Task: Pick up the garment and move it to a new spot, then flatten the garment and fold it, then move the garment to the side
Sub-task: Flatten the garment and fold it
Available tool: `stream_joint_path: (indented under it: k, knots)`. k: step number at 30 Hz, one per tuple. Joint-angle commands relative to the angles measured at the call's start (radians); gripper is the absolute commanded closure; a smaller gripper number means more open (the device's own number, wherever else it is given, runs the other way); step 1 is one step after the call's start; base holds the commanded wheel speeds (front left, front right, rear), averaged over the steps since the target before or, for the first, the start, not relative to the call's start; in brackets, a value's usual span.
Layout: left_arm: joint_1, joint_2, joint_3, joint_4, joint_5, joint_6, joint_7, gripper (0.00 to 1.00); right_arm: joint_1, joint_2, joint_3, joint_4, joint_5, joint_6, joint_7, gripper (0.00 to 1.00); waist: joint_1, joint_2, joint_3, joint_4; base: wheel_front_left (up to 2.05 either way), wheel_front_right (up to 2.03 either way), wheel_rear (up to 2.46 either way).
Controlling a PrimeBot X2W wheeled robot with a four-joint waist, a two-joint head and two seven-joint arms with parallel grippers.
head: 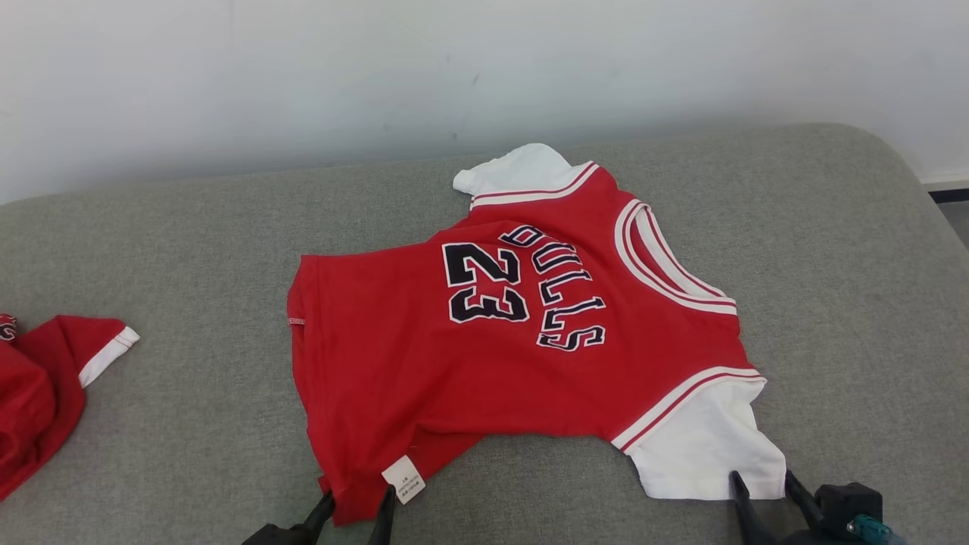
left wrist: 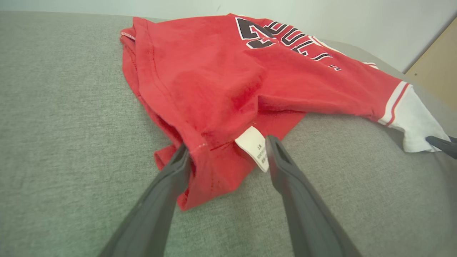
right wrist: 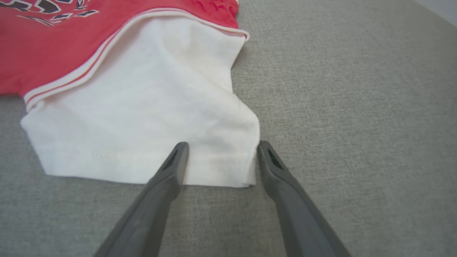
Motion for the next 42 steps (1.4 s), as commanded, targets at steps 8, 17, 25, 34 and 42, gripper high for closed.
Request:
stream_joint_path:
  k: [8,17,25,34,42]
  knots:
    - [-0.033,0.01,-0.02,0.03,-0.017,0.001,-0.003,1.0,-0.037,0.009,0.039,0.0,0.058,-0.002,-0.001,1.0,-0.0001,-0.0001,-0.014,-0.002,0.0,0.0,0.0]
    - [-0.063,0.049,0.028,-0.09,-0.07,0.001,-0.003,1.0,-0.027,-0.005,0.033,-0.277,0.2,-0.002,-0.001,1.0,-0.0001,-0.0001,-0.034,-0.016,0.0,0.0,0.0]
    - [-0.327,0.162,-0.033,-0.153,-0.204,0.001,0.049,1.0,-0.274,-0.037,0.063,-0.365,0.391,-0.002,0.022,1.0,-0.0001,-0.0001,0.025,-0.039,0.0,0.0,0.0]
    - [-1.011,0.261,-0.033,-0.103,-0.384,0.001,0.277,1.0,-0.923,-0.076,-0.004,-0.245,0.486,-0.002,0.132,1.0,-0.0001,-0.0001,0.328,-0.047,0.0,0.0,0.0]
    - [-1.631,0.207,-0.075,0.112,-0.387,0.001,0.291,1.0,-1.52,-0.094,-0.069,-0.017,0.381,-0.002,0.131,1.0,-0.0001,-0.0001,0.542,-0.031,0.0,0.0,0.0]
